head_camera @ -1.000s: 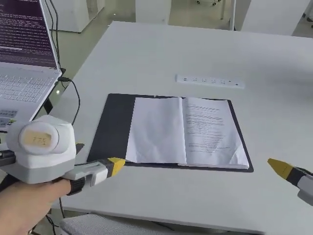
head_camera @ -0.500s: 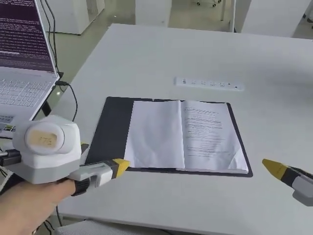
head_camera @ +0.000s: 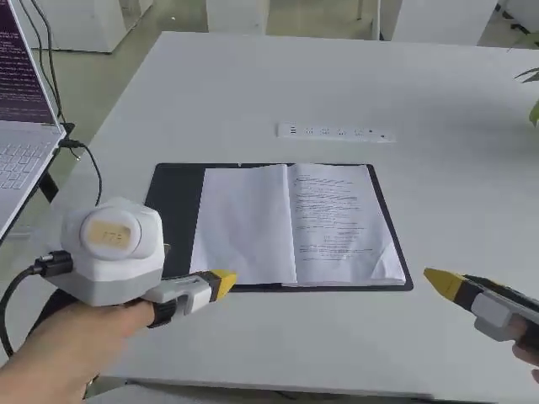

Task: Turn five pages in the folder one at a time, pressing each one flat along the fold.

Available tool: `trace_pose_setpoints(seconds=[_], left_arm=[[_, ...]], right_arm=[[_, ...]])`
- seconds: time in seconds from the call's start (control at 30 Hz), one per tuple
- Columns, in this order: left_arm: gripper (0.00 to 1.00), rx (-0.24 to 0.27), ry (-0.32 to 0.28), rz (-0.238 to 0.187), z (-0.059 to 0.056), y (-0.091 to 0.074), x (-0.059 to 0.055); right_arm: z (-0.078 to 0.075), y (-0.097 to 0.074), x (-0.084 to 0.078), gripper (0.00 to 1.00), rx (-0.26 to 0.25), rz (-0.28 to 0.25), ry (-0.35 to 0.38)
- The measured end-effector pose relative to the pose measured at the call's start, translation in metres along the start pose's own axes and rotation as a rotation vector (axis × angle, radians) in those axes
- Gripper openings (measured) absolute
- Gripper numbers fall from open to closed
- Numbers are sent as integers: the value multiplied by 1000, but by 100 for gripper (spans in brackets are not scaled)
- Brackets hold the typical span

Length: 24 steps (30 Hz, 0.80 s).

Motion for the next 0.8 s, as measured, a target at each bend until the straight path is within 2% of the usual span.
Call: trace_pose_setpoints(seconds=[0.1, 0.3, 0.37, 0.57, 0.8], left_arm=[[60, -22, 32, 0, -13, 18, 2], [60, -62, 84, 37, -36, 62, 1], [61, -71, 89, 29, -44, 75, 3], [60, -98, 119, 53, -64, 111, 1], [60, -118, 172, 37, -88, 155, 5]], right_arm=[[-3, 2, -5, 48, -2, 12, 6], [-11, 5, -10, 47, 4, 23, 33], [-13, 6, -12, 47, 5, 28, 35], [-14, 16, -22, 46, 18, 52, 35], [-18, 30, -31, 46, 30, 76, 63]])
Point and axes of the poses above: the centre of the closed fingertips' face, and the gripper's own axes: y roughly forward along the fingers, z roughly to its left, x roughly out of its top, the point moved 3 cm from there along -y, roughly backward along the fingers, and after that the axes turned 2 degrees about y, right-handed, at the moved point
